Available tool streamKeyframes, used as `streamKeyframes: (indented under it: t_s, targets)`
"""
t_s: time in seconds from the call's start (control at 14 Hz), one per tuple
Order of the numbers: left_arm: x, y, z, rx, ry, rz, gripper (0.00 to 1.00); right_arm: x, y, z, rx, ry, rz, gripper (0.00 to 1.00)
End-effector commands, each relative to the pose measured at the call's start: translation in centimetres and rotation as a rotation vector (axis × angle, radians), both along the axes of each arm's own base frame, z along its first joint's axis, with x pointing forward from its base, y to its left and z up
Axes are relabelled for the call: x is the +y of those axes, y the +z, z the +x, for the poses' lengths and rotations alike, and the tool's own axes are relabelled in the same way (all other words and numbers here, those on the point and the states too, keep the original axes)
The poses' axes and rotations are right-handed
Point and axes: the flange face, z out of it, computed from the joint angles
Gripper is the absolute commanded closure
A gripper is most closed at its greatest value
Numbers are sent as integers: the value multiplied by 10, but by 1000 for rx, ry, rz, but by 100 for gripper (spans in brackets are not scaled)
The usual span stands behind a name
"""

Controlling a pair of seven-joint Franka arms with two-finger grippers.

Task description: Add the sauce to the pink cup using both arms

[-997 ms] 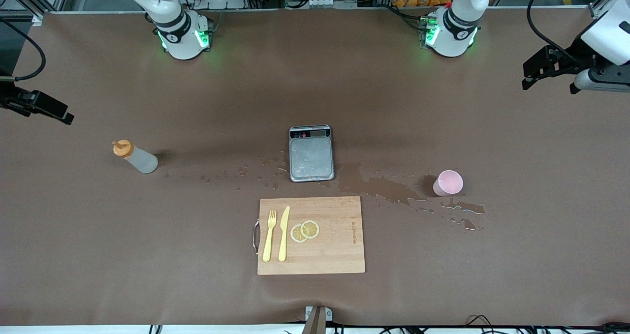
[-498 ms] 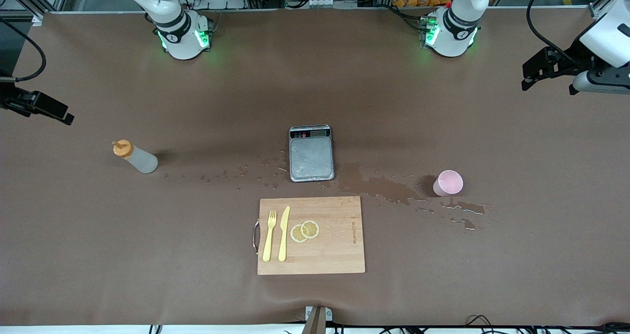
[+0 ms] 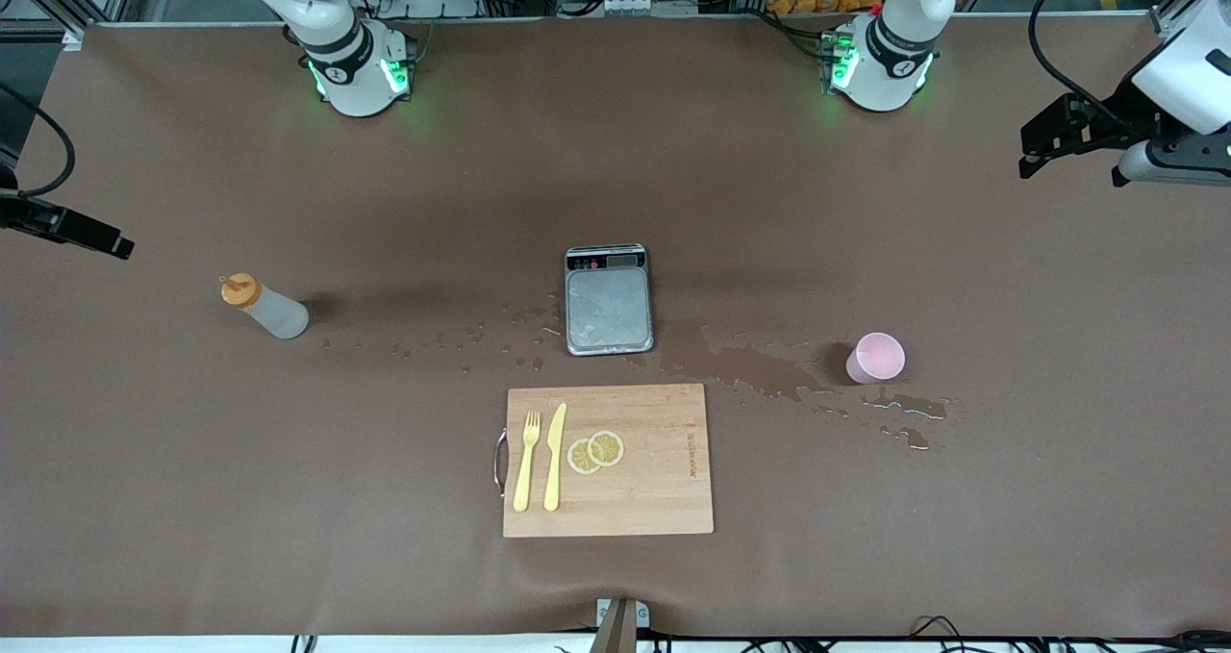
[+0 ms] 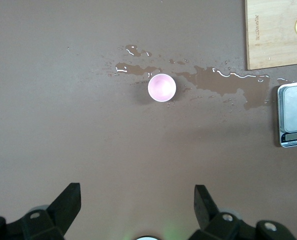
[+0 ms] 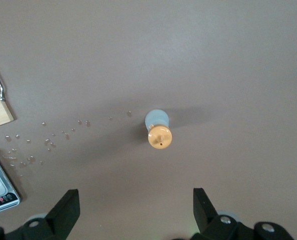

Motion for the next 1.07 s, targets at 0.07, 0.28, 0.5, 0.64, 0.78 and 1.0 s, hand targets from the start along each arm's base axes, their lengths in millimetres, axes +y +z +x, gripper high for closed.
streamKeyframes:
  t_s: [0.07, 0.28, 0.5, 0.64, 0.78, 1.0]
  targets:
    - [4, 0, 0, 12, -14, 21, 0, 0, -1, -2, 27, -103, -1, 0]
    - [4, -4, 1, 22, -14, 22, 0, -4, -10, -2, 59, -171, -5, 0]
    - [5, -10, 1, 35, -11, 23, 0, -19, -19, -2, 84, -196, 0, 0]
    - [5, -13, 1, 40, -8, 24, 0, -37, -33, -5, 145, -235, 37, 0]
    - [5, -18, 1, 51, -4, 24, 0, -60, -48, -5, 181, -279, 77, 0]
    - [5, -21, 1, 57, -2, 22, 0, -82, -77, 2, 224, -316, 114, 0]
